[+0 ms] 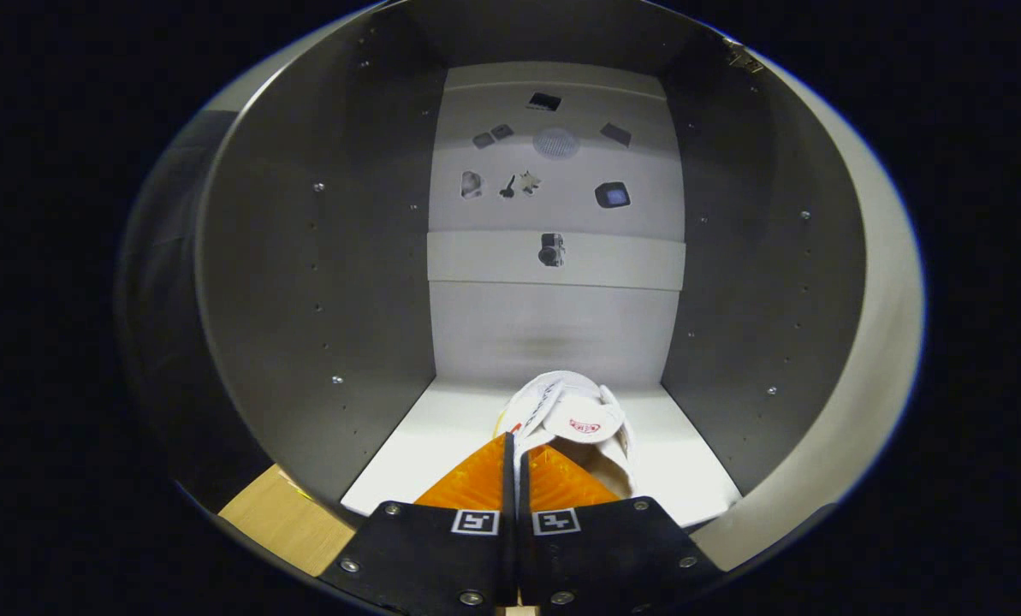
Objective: Open the shoe cabinet door, grab the shoes and put them into the shoe cabinet, then close the shoe cabinet door.
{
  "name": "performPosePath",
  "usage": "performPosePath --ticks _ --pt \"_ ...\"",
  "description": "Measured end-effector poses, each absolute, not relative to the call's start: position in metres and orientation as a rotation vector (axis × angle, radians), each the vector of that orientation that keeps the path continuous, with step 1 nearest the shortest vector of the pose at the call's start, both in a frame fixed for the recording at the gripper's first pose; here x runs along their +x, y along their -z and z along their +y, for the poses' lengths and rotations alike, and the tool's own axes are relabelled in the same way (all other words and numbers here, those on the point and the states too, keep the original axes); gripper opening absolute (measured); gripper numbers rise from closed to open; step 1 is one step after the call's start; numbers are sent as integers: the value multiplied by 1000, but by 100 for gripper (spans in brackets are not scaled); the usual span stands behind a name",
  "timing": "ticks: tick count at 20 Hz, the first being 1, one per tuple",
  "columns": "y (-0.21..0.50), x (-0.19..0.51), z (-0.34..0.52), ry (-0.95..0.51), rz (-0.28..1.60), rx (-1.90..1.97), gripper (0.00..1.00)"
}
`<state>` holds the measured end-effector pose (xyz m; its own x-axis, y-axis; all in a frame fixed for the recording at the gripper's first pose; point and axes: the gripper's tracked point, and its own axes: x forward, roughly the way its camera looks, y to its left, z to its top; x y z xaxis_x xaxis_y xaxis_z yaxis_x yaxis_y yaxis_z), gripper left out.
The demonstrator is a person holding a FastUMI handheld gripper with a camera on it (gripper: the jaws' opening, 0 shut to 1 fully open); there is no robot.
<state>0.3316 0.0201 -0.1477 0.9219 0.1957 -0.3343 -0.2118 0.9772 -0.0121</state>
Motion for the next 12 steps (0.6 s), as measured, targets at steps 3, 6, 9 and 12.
performPosePath --ticks 3,6,9,12 --pt "165 360 24 -207 379 -61 0" --pt "178 372 31 -216 411 -55 0" --pt "184 369 36 -223 422 -54 2" --pt "183 367 42 -228 427 -44 15"
